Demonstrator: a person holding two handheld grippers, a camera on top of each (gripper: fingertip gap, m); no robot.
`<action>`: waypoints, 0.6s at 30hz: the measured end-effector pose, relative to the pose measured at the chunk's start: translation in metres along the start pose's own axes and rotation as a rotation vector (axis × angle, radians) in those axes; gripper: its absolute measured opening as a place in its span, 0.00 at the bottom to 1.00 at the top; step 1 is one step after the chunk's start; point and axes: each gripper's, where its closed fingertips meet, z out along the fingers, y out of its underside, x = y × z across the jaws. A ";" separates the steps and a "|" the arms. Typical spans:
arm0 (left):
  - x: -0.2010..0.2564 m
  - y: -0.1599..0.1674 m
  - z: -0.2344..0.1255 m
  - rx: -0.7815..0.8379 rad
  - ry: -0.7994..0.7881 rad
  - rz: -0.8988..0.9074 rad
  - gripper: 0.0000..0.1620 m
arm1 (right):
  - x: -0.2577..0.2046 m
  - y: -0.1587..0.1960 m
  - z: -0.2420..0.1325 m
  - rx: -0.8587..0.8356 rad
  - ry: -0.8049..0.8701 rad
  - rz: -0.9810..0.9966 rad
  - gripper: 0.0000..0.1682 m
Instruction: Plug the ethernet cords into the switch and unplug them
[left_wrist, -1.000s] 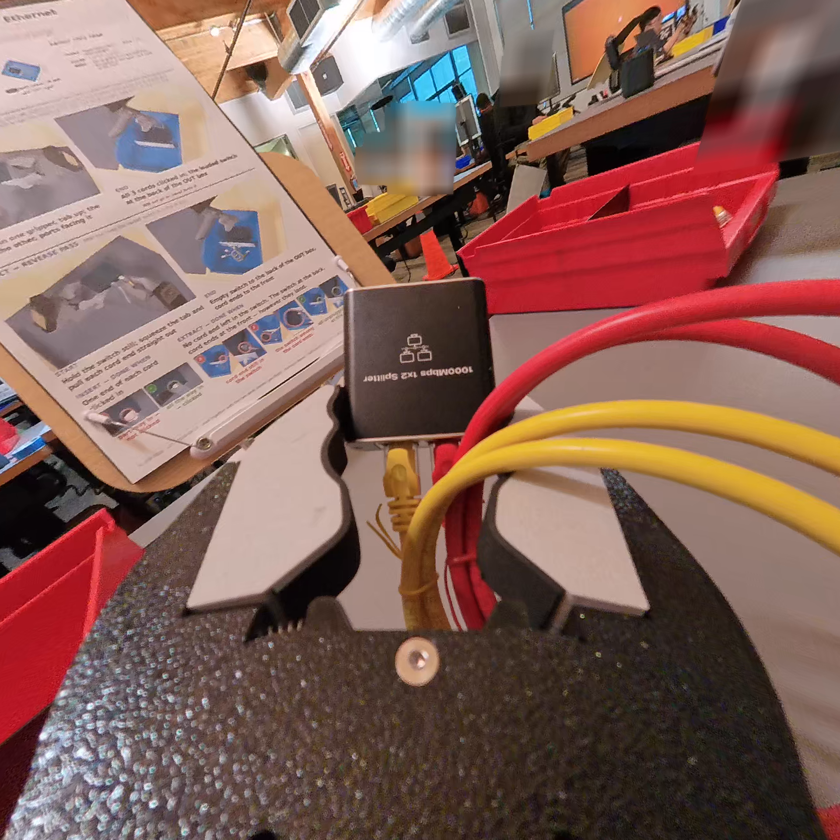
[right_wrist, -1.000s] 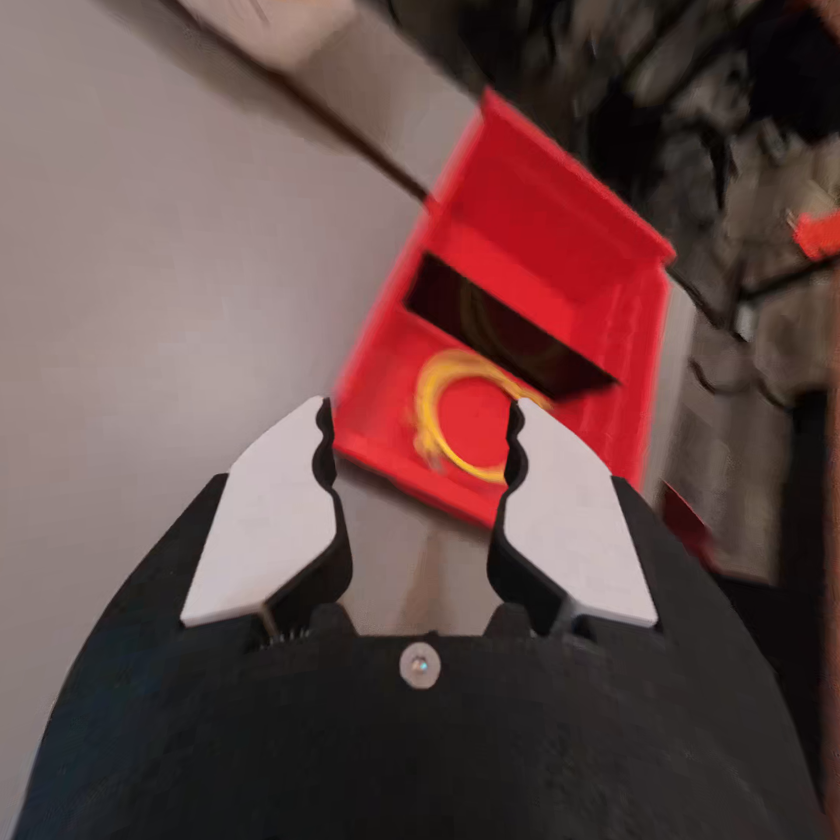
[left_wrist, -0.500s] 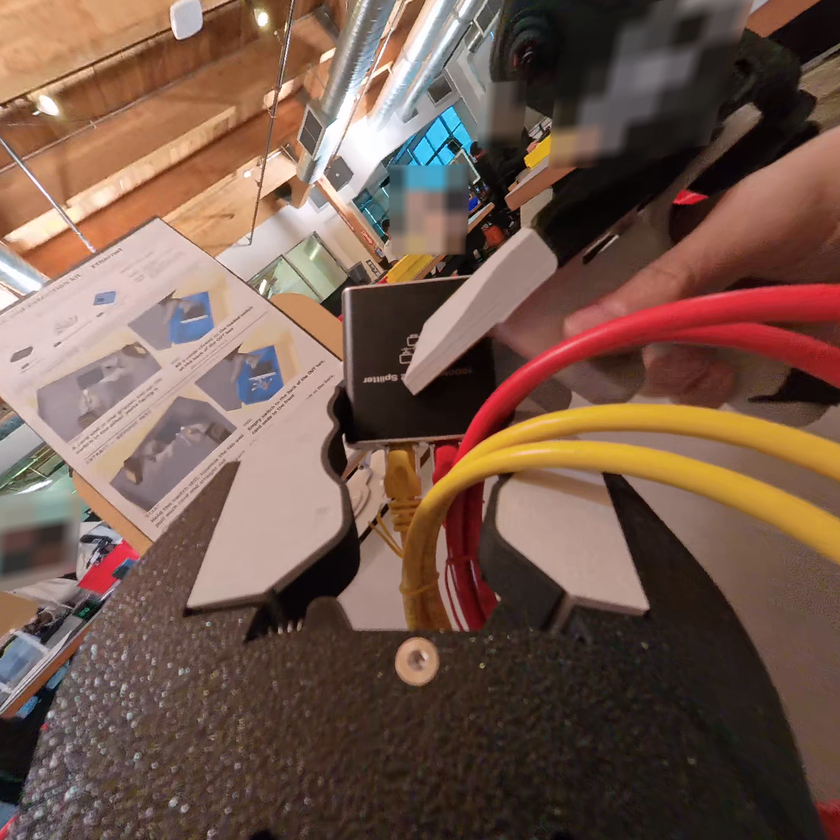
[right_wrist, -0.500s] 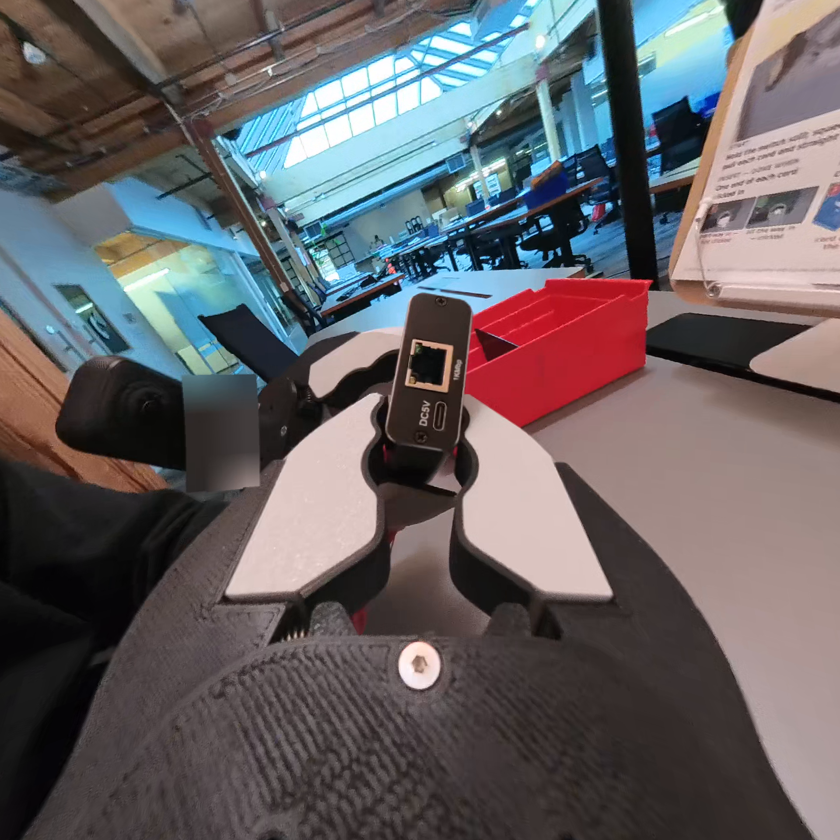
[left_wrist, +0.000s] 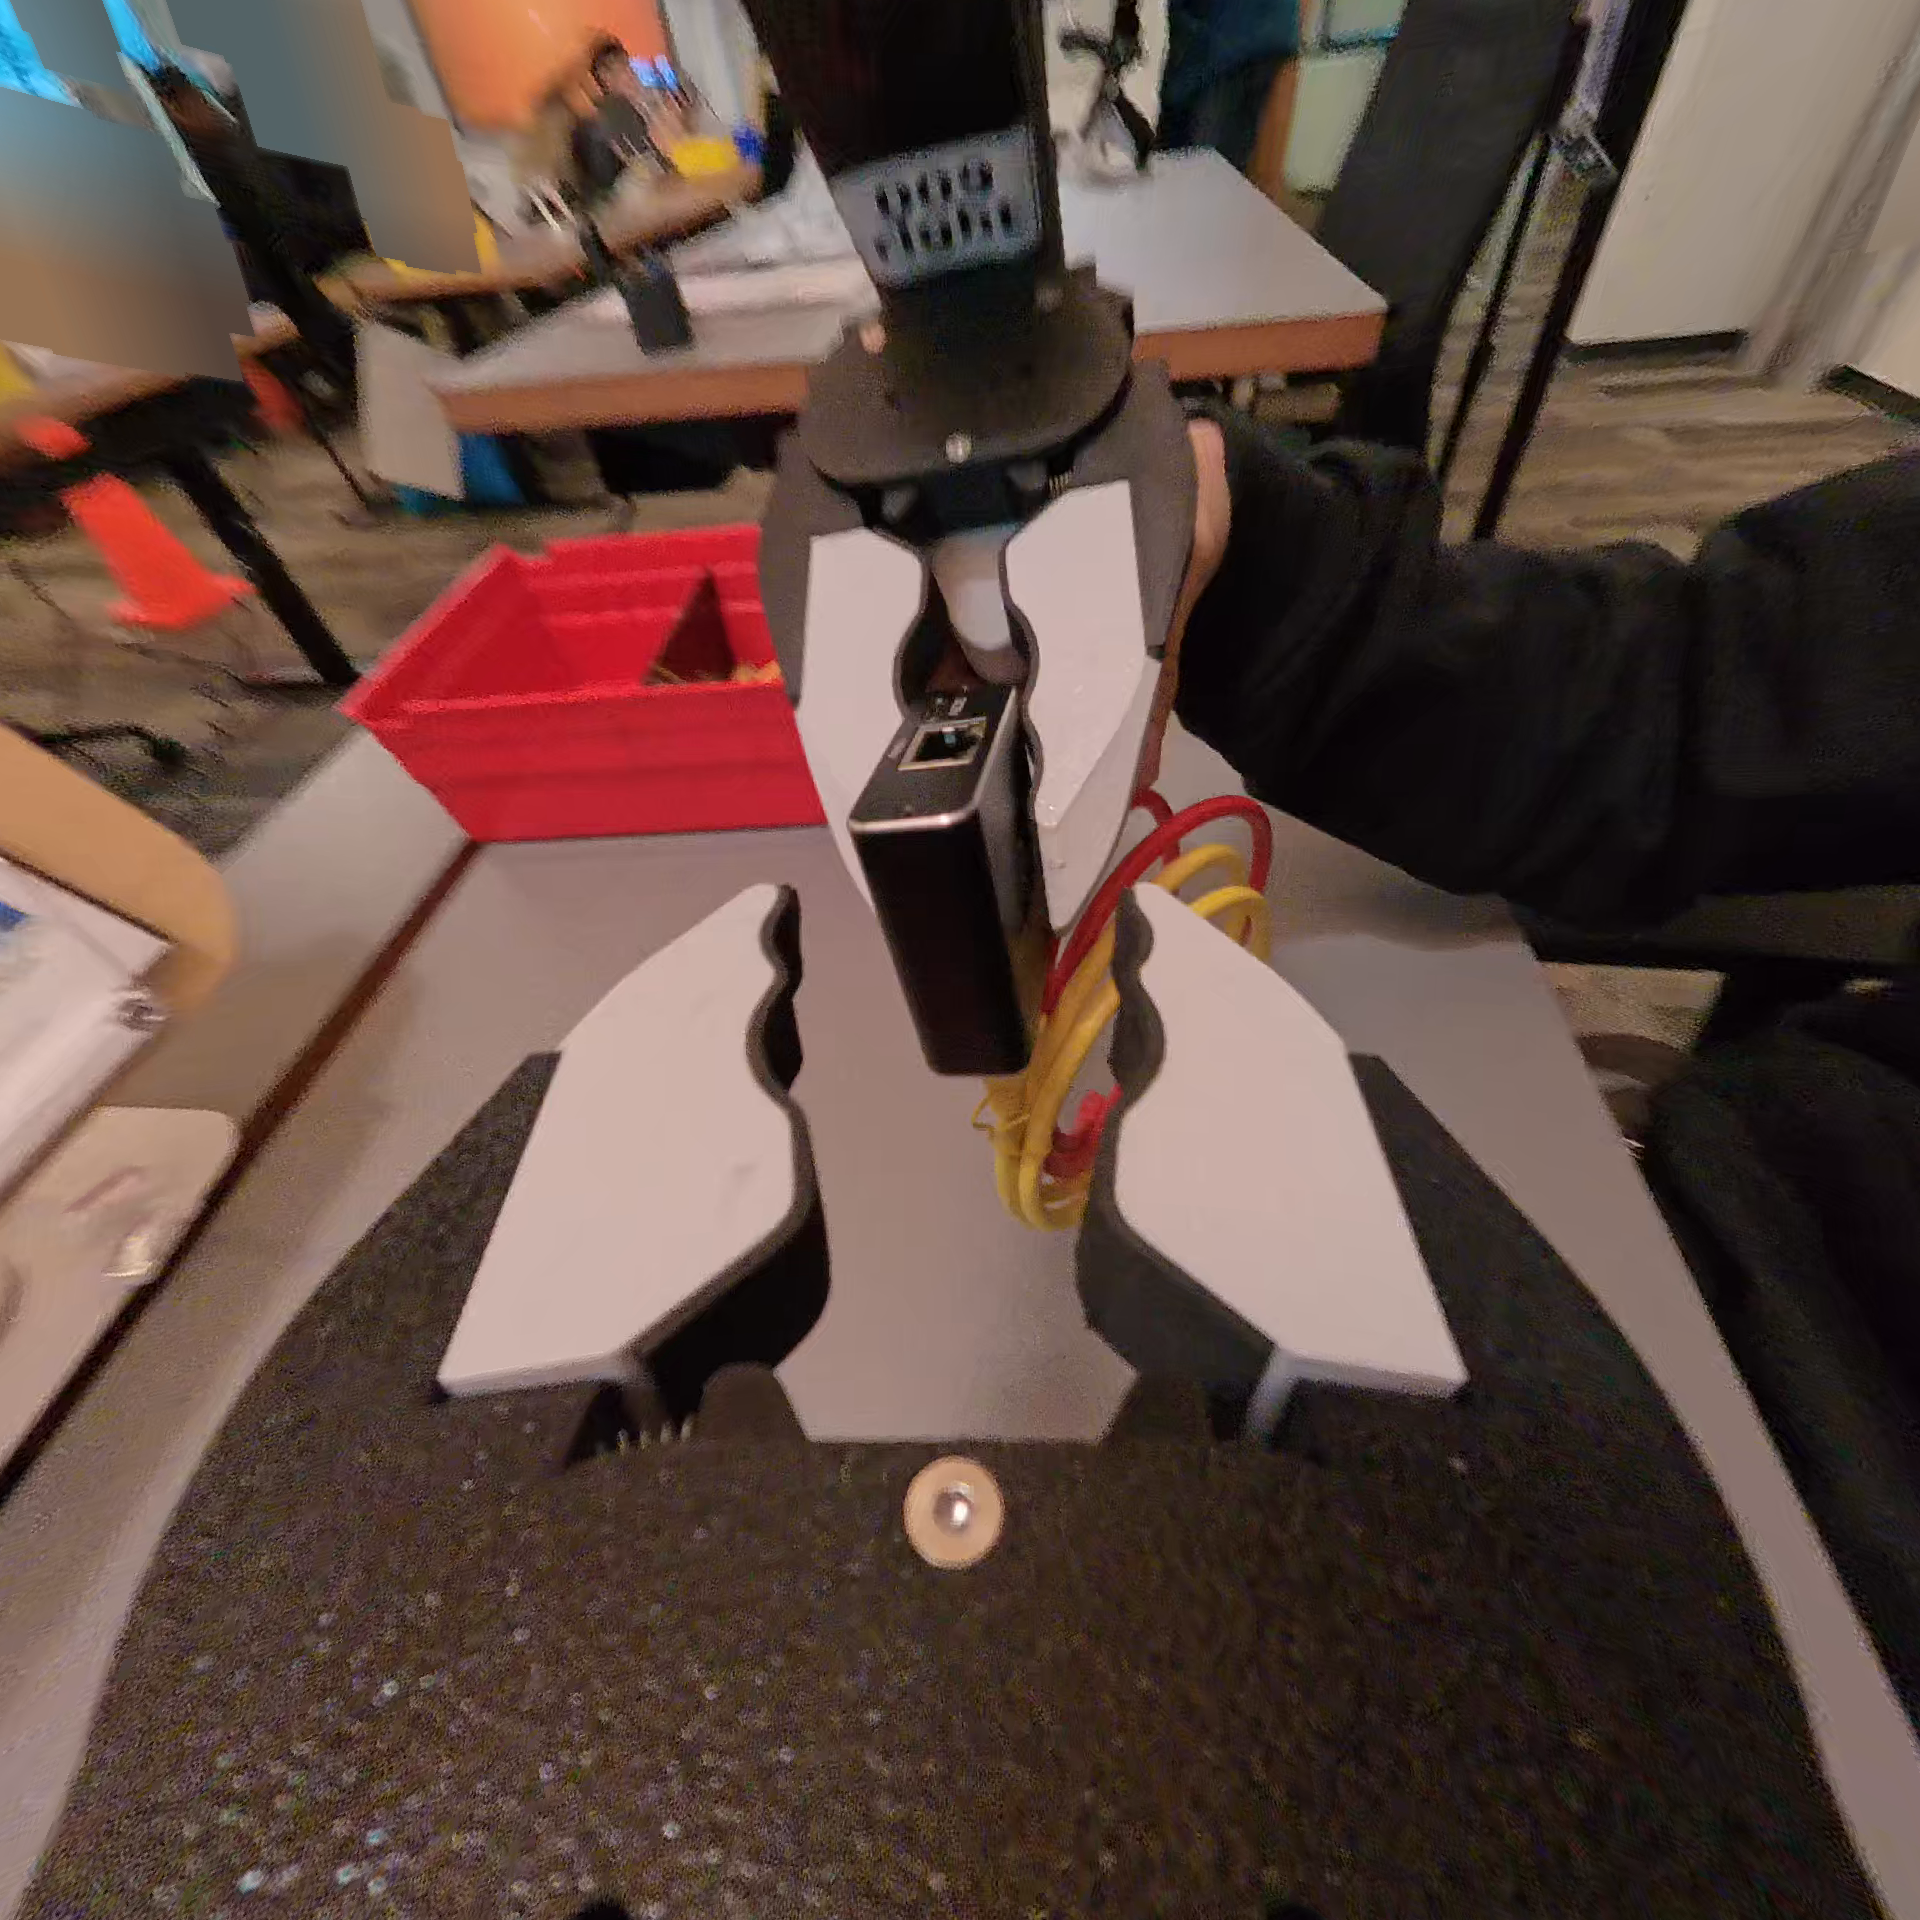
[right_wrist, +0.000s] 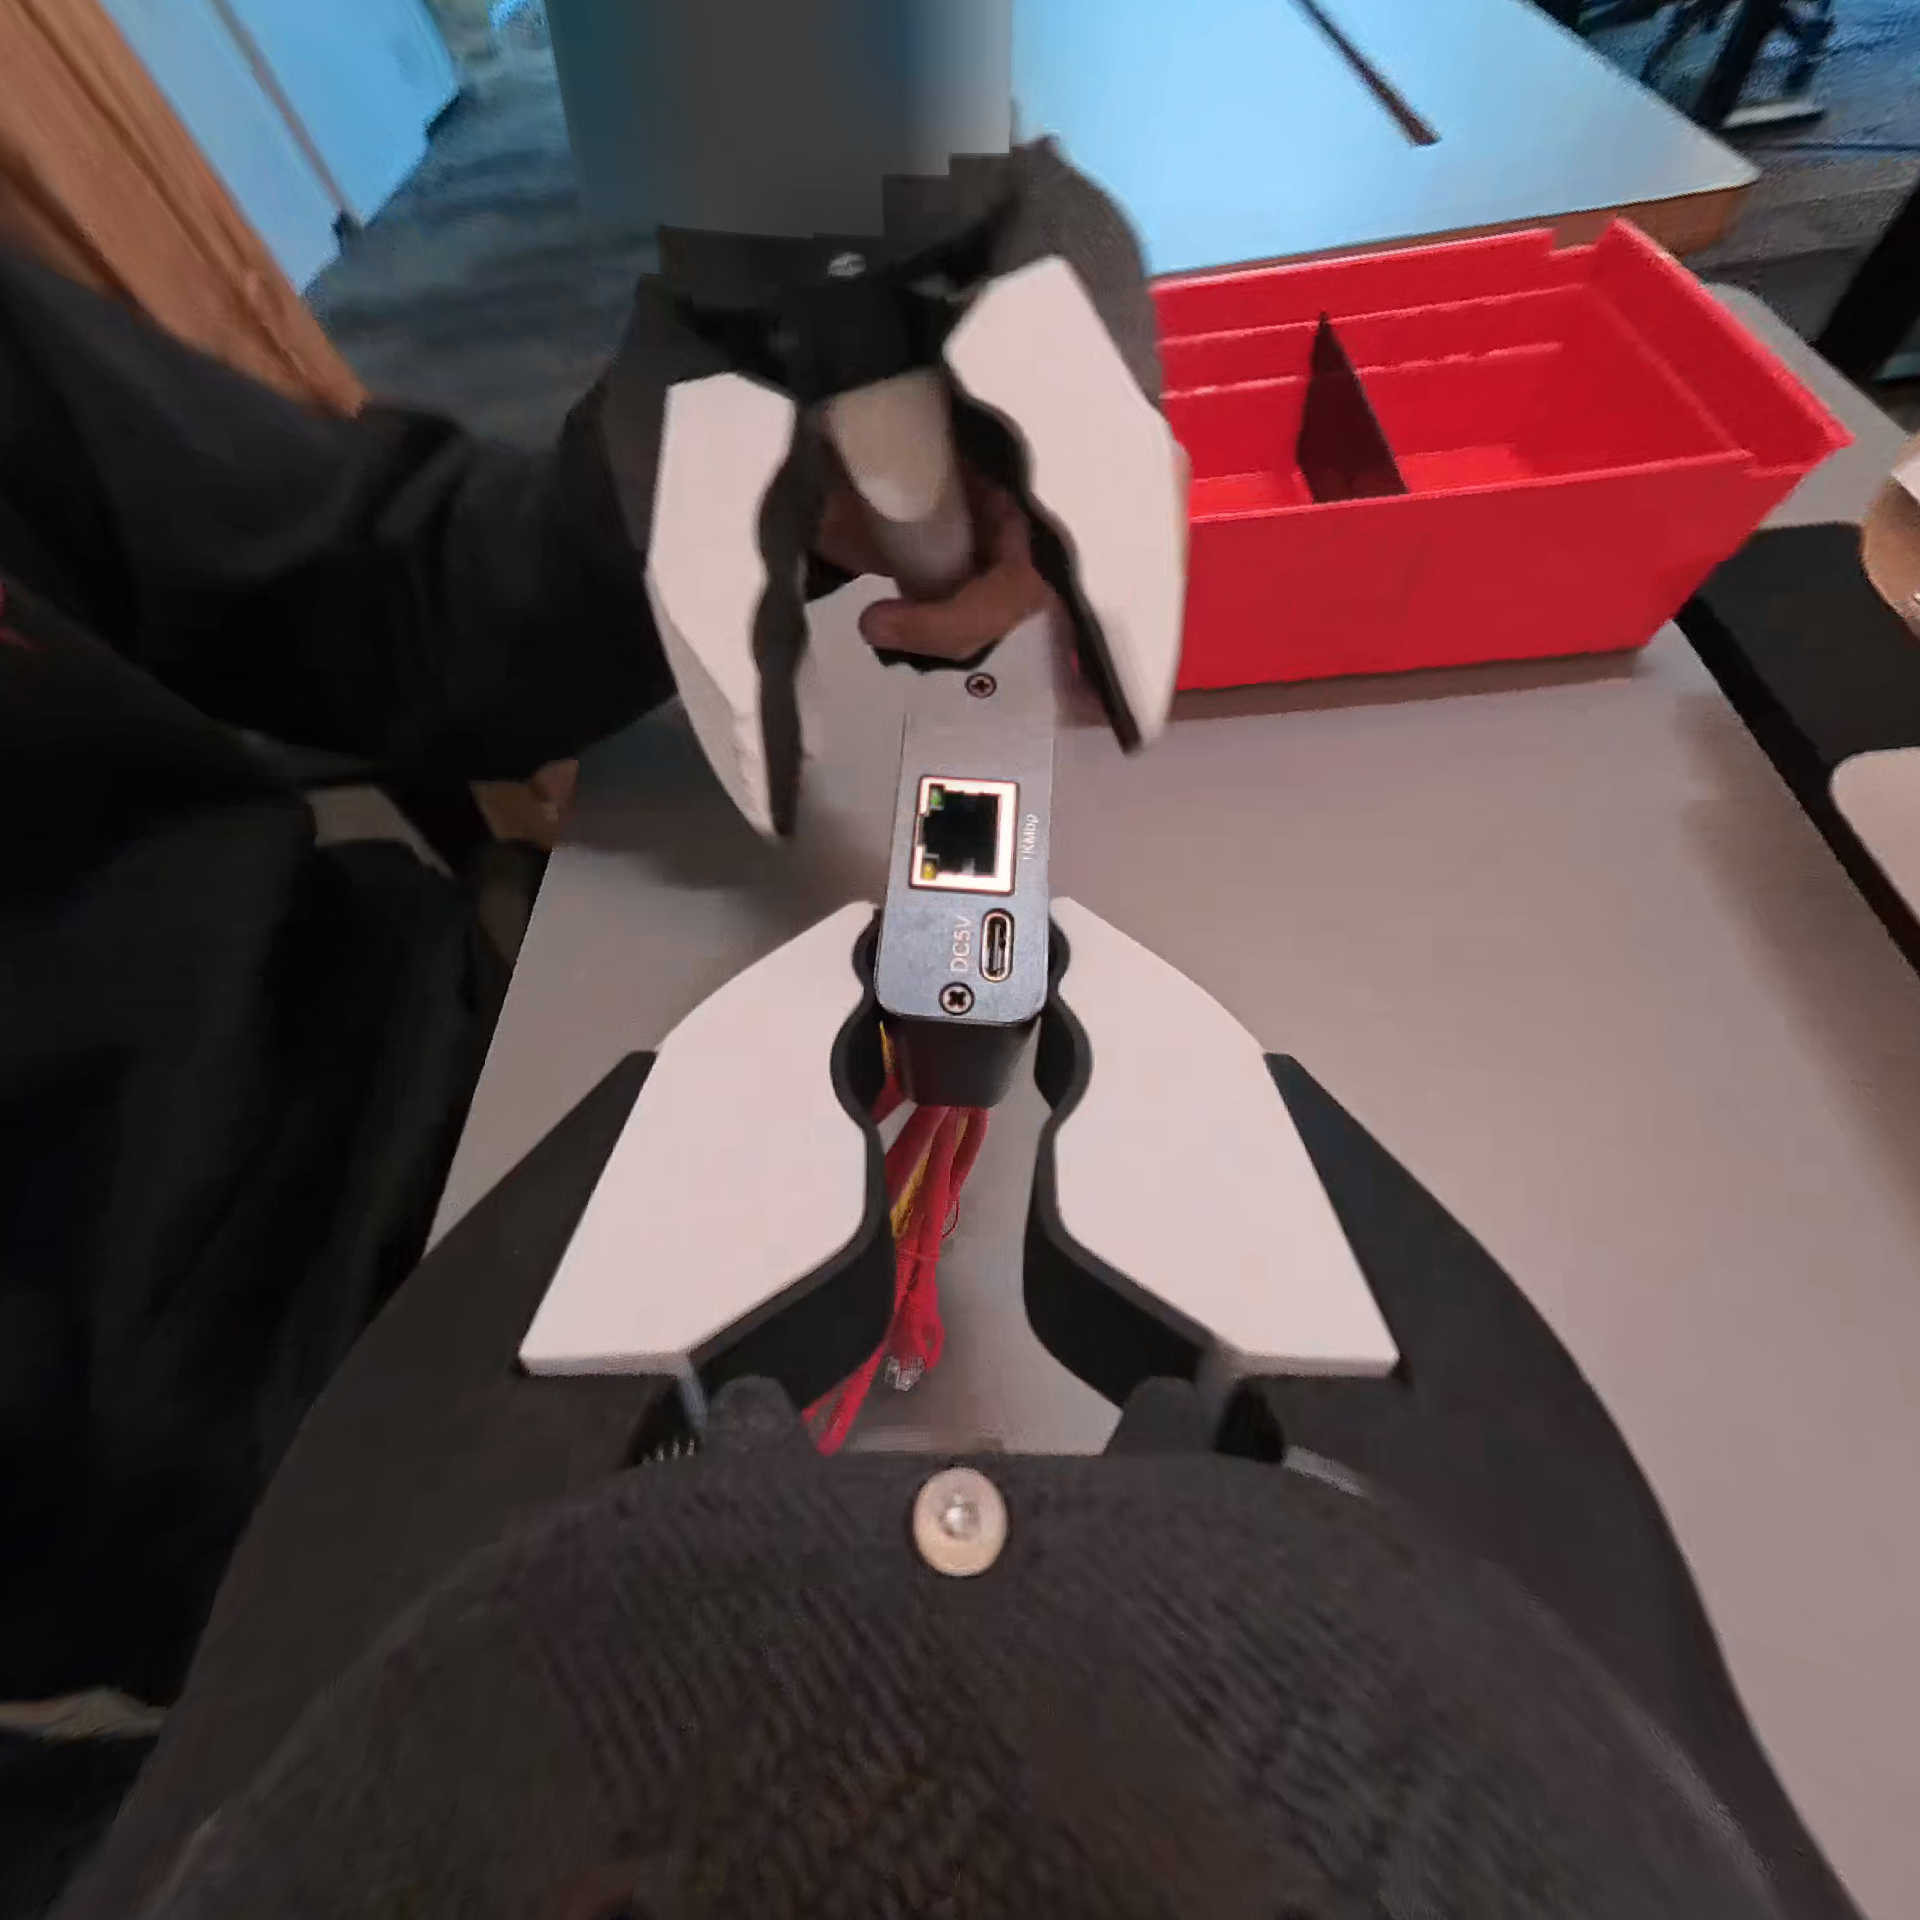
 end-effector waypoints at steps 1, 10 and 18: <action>0.002 0.002 0.005 -0.038 0.044 -0.023 0.30 | -0.002 -0.003 0.002 -0.025 -0.009 -0.015 0.15; -0.019 0.001 0.007 -0.005 0.066 -0.201 0.15 | 0.025 -0.024 -0.023 0.024 0.116 0.019 0.26; -0.079 -0.018 -0.016 0.297 -0.249 -0.432 0.15 | 0.039 -0.031 -0.055 0.257 0.835 0.028 0.43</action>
